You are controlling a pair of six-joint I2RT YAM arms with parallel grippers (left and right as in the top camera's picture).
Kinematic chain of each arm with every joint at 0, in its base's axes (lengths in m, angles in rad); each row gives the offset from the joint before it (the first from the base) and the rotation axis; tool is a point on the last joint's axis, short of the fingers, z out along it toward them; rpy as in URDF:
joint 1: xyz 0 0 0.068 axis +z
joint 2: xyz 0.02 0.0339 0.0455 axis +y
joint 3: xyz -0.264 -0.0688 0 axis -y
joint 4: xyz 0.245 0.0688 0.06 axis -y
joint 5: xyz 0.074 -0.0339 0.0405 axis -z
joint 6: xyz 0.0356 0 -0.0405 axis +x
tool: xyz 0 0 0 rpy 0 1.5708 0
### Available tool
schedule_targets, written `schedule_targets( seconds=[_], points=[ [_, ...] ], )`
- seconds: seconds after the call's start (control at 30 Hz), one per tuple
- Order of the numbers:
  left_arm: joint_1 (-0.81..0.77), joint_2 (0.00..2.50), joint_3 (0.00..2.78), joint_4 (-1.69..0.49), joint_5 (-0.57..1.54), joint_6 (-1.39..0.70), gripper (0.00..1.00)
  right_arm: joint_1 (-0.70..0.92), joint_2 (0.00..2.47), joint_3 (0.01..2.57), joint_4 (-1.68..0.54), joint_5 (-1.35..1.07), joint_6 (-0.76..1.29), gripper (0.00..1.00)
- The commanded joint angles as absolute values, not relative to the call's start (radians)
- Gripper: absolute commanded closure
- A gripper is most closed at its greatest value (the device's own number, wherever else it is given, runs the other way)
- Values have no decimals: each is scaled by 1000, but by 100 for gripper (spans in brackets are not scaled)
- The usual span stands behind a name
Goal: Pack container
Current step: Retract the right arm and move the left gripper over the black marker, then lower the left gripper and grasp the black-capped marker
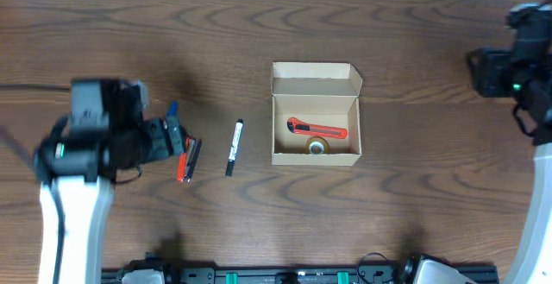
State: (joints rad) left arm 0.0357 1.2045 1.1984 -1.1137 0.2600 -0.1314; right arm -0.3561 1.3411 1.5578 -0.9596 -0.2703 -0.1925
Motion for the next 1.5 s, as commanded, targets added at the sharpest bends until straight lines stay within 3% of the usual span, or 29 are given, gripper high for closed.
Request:
schedule_targets(
  seconds=[0.0,0.1,0.27,0.4,0.57,0.77,1.17,1.47],
  points=[
    [32,1298,1235,-1132,387,-22,5,-397,1327,1563,-959,-330,-143,43],
    [5,1352,1261,-1103,326,-42,4,-403,1327,1563,-962,-329,-154,40],
    [-146,1373,1331,-1101,165,-60,4,-403,1328,1563,-973,-311,-220,25],
    [-342,1373,1364,-1063,-79,-60,5,-403,1354,1563,-984,-104,-144,1],
    [-484,1385,1364,-1037,-165,-56,5,-403,1420,1554,-1041,157,23,1],
    [-525,1426,1364,-1032,-303,-75,5,-418,1493,1549,-1030,81,-7,1],
    [-503,1673,1364,-1027,-120,-64,4,-440,1558,1549,-1028,14,-32,1],
    [-441,1728,1349,-956,4,-19,0,-440,1558,1549,-1036,14,-38,1]
  ],
)
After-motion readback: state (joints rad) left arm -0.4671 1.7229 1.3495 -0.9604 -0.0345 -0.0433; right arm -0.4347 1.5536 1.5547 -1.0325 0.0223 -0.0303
